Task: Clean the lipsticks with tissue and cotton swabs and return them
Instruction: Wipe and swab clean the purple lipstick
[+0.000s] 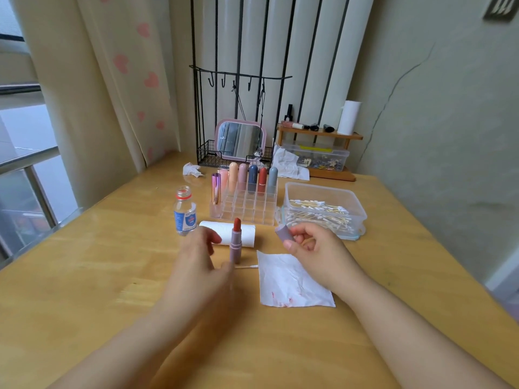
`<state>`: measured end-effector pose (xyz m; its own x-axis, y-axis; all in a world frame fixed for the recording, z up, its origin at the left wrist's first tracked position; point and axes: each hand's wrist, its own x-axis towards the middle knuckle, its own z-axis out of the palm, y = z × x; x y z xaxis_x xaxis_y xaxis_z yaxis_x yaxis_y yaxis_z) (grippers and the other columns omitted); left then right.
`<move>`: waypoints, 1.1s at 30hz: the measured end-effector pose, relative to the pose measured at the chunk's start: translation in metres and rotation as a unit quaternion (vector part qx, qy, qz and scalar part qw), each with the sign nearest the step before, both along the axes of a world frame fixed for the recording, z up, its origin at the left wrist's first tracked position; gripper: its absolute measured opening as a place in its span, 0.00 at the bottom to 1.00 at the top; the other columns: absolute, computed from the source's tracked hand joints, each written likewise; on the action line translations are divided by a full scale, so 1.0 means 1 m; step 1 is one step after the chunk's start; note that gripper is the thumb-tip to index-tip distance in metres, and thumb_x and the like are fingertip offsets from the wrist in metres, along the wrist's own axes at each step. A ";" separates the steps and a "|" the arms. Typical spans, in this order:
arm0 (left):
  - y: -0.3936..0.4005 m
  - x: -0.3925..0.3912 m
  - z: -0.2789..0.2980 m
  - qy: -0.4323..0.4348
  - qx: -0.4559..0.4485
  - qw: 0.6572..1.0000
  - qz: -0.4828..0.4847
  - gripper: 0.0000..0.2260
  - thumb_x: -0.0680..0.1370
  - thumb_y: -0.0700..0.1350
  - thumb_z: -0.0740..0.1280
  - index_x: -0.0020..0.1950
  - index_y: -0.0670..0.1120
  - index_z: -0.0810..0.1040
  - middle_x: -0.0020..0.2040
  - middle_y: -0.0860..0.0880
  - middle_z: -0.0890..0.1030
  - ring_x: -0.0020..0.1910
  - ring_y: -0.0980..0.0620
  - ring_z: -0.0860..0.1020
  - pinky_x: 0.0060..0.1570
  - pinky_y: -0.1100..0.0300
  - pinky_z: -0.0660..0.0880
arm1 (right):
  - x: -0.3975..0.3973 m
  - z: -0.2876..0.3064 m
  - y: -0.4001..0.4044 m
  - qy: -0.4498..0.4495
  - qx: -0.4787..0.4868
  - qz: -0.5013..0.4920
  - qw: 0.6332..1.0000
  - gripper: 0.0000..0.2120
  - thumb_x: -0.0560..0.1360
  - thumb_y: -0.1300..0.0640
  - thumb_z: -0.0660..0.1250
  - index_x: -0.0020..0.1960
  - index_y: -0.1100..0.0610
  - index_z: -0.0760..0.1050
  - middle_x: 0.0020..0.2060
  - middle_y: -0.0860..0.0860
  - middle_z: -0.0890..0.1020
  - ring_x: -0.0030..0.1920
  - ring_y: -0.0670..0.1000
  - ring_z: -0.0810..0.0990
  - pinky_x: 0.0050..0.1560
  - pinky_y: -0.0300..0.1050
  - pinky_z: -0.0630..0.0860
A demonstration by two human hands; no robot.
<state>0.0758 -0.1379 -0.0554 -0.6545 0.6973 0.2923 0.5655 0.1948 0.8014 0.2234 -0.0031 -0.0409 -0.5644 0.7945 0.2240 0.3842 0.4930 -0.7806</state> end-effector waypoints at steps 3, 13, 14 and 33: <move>-0.011 0.022 0.011 -0.065 0.018 0.993 -0.099 0.08 0.73 0.42 0.71 0.47 0.52 0.75 0.40 0.54 0.76 0.33 0.60 0.71 0.34 0.71 0.68 | 0.011 0.004 -0.030 0.038 -0.072 0.050 0.995 0.06 0.74 0.57 0.69 0.45 0.46 0.76 0.40 0.45 0.78 0.39 0.44 0.73 0.42 0.31 0.70; 0.013 0.048 0.010 -0.199 0.083 0.965 -0.150 0.02 0.74 0.44 0.71 0.44 0.50 0.79 0.42 0.53 0.84 0.44 0.62 0.80 0.44 0.70 0.73 | 0.032 0.006 -0.037 0.019 -0.026 0.048 0.998 0.11 0.74 0.55 0.70 0.55 0.46 0.78 0.41 0.41 0.78 0.40 0.40 0.73 0.42 0.30 0.68; 0.015 0.049 0.007 -0.191 0.092 0.967 -0.141 0.03 0.74 0.43 0.70 0.45 0.49 0.78 0.43 0.54 0.83 0.45 0.62 0.80 0.46 0.70 0.73 | 0.036 0.007 -0.027 -0.016 0.027 0.019 0.999 0.14 0.74 0.55 0.69 0.59 0.46 0.75 0.44 0.41 0.78 0.43 0.40 0.74 0.46 0.30 0.68; 0.012 0.037 -0.015 -0.185 0.127 0.954 -0.197 0.06 0.74 0.38 0.70 0.49 0.46 0.77 0.44 0.52 0.82 0.45 0.57 0.80 0.45 0.67 0.74 | 0.020 0.012 0.017 -0.211 0.120 -0.111 0.964 0.08 0.75 0.57 0.64 0.39 0.59 0.72 0.34 0.51 0.77 0.38 0.53 0.74 0.39 0.45 0.70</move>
<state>0.1133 -0.1262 -0.0703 -0.4473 0.8479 0.2847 0.2237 -0.2022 0.9535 0.2433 0.0134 -0.0286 -0.4672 0.8600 0.2051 0.7593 0.5091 -0.4053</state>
